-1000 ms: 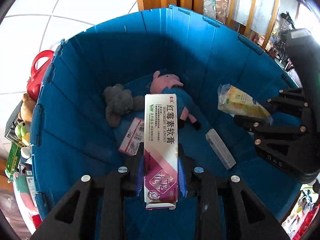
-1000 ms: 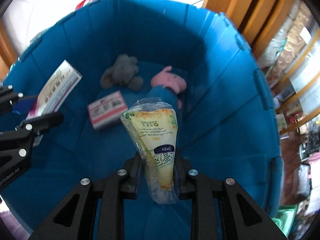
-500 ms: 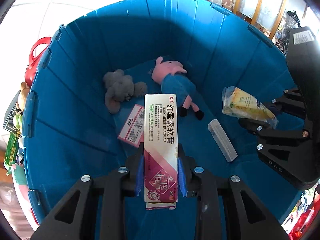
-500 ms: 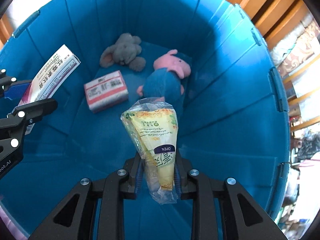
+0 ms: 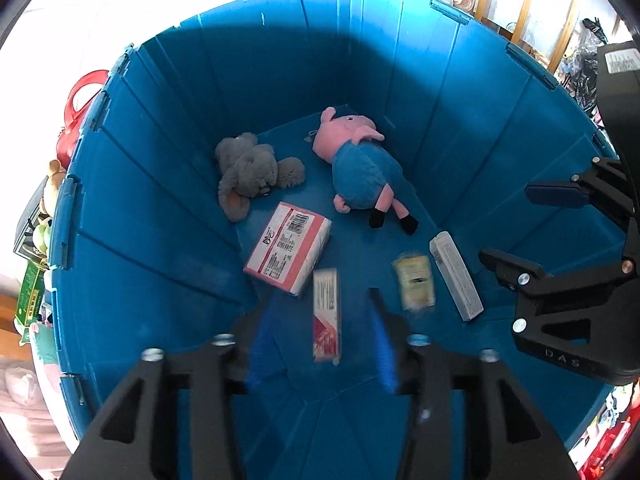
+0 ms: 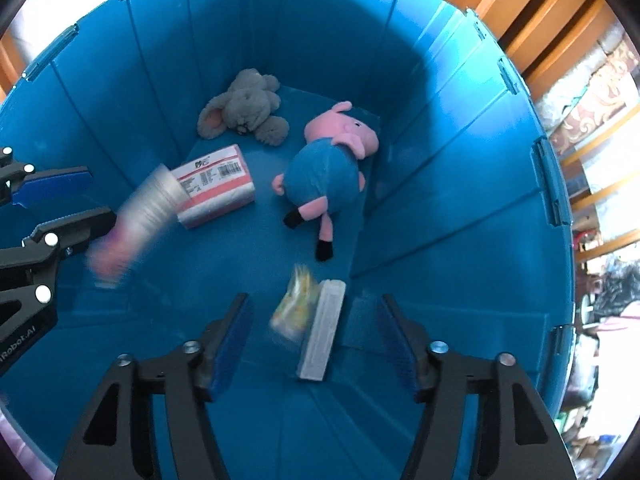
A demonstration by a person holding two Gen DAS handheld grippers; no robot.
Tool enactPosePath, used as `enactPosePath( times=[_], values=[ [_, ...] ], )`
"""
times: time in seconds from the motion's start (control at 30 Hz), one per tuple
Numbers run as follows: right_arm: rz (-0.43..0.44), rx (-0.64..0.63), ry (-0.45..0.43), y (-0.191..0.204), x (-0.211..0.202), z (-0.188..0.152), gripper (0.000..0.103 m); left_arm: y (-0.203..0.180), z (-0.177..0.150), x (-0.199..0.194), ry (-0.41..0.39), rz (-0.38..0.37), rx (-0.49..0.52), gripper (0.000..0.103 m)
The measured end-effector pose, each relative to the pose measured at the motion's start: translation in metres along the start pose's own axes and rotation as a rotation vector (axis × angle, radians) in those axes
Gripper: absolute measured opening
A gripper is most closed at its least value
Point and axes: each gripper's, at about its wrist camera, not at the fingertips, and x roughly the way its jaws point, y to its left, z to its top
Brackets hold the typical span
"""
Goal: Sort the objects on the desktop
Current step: 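Carry both items over the blue crate and open both grippers to drop them, then return both grippers from the crate to the pile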
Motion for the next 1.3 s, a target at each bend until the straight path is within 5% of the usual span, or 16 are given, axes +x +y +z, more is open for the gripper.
enactPosePath(
  times=[0.07, 0.77, 0.93, 1.3],
  values=[
    [0.001, 0.003, -0.001, -0.001, -0.001, 0.0, 0.066, 0.0, 0.0, 0.0, -0.007, 0.003, 0.001, 0.061],
    [0.025, 0.026, -0.01, -0.004, -0.004, 0.001, 0.091, 0.005, -0.002, -0.005, -0.044, -0.02, -0.019, 0.061],
    [0.038, 0.033, -0.053, -0.003, -0.014, 0.001, 0.103, 0.014, -0.004, -0.023, -0.102, -0.009, -0.028, 0.061],
    [0.078, 0.024, -0.17, 0.035, -0.052, 0.011, 0.103, 0.088, -0.045, -0.113, -0.332, 0.076, -0.085, 0.061]
  ],
)
